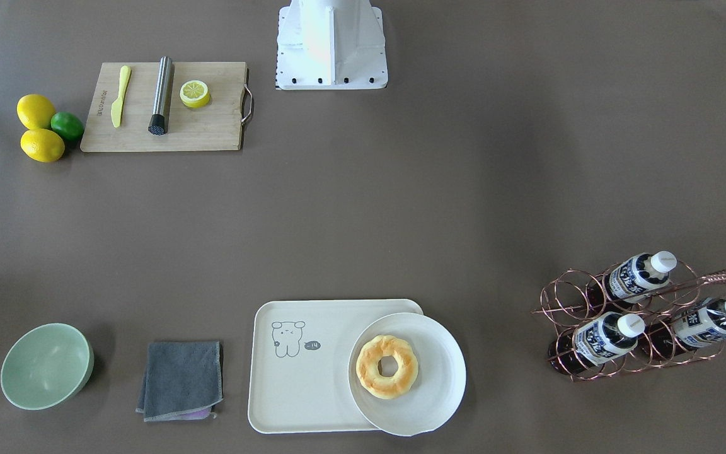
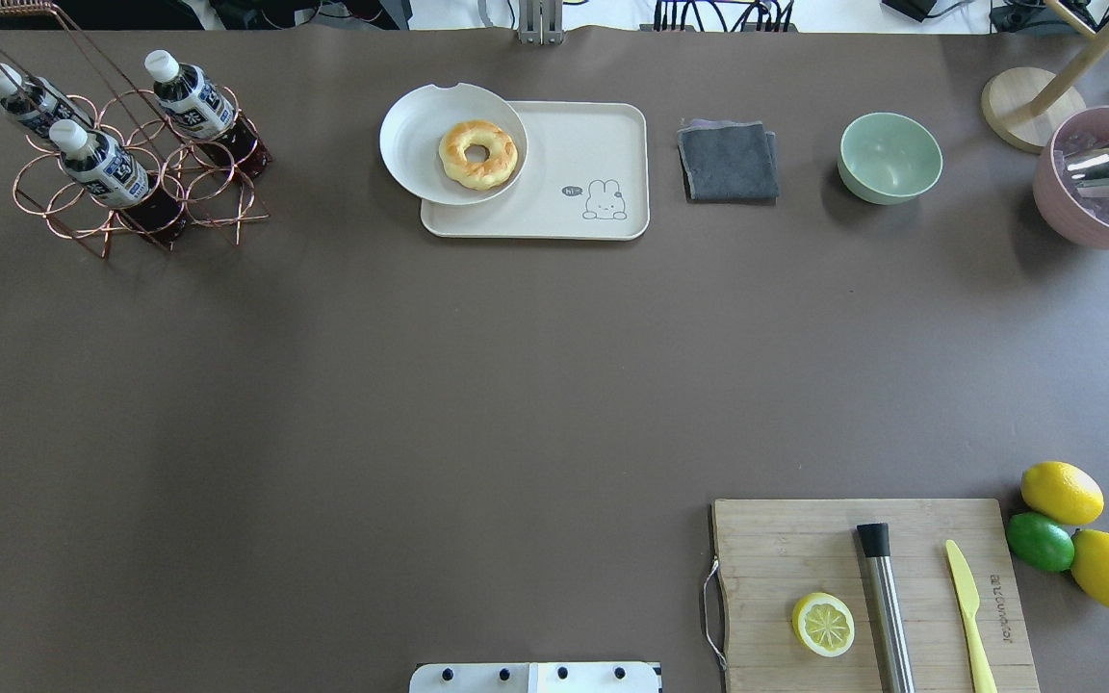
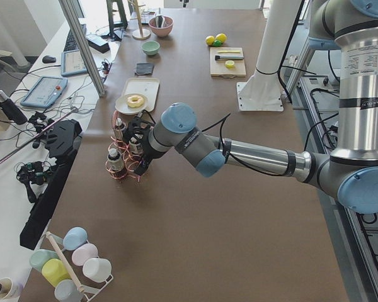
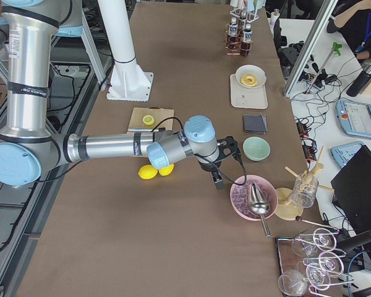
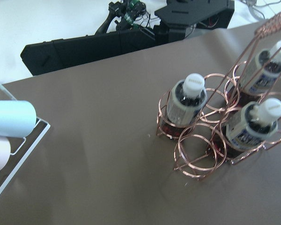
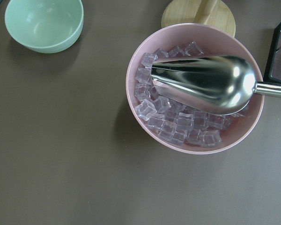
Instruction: Place tea on tray
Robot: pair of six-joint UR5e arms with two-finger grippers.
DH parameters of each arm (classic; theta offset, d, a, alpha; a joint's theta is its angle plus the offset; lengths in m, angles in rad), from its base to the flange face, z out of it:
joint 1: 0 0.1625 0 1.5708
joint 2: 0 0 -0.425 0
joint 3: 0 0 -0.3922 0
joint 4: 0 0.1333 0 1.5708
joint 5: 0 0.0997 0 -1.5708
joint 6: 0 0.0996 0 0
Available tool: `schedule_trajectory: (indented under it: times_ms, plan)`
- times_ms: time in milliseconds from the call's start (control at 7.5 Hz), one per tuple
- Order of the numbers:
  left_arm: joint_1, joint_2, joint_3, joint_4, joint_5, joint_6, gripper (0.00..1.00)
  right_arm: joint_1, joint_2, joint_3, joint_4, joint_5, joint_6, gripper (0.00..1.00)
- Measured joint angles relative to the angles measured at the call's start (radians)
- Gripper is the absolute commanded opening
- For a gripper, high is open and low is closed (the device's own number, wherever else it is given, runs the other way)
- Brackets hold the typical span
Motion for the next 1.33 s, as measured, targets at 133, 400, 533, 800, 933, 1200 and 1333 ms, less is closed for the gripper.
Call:
schedule_trajectory:
  times_ms: [133, 400, 533, 800, 933, 1200, 1333]
  plan:
    - [0.076, -0.008, 0.000, -0.107, 0.087, -0.159, 0.99, -0.005, 0.001, -0.001, 0.001, 0.001, 0.000, 1.00]
    - [0.248, -0.016, -0.019, -0.204, 0.295, -0.358, 0.99, -0.009, 0.000, -0.002, 0.002, 0.001, 0.001, 1.00]
    - [0.305, -0.016, -0.040, -0.214, 0.379, -0.408, 0.98, -0.010, -0.001, -0.001, 0.008, 0.001, 0.002, 1.00]
    - [0.400, -0.016, -0.070, -0.219, 0.554, -0.482, 0.97, -0.011, -0.004, -0.003, 0.025, 0.001, 0.006, 1.00]
    - [0.469, -0.018, -0.075, -0.219, 0.665, -0.528, 0.92, -0.011, -0.005, -0.004, 0.028, 0.001, 0.007, 1.00]
    - [0.559, -0.047, -0.054, -0.217, 0.796, -0.569, 0.85, -0.012, -0.006, -0.005, 0.029, 0.000, 0.006, 1.00]
    - [0.572, -0.076, -0.022, -0.218, 0.815, -0.574, 0.81, -0.012, -0.006, -0.005, 0.029, 0.000, 0.007, 1.00]
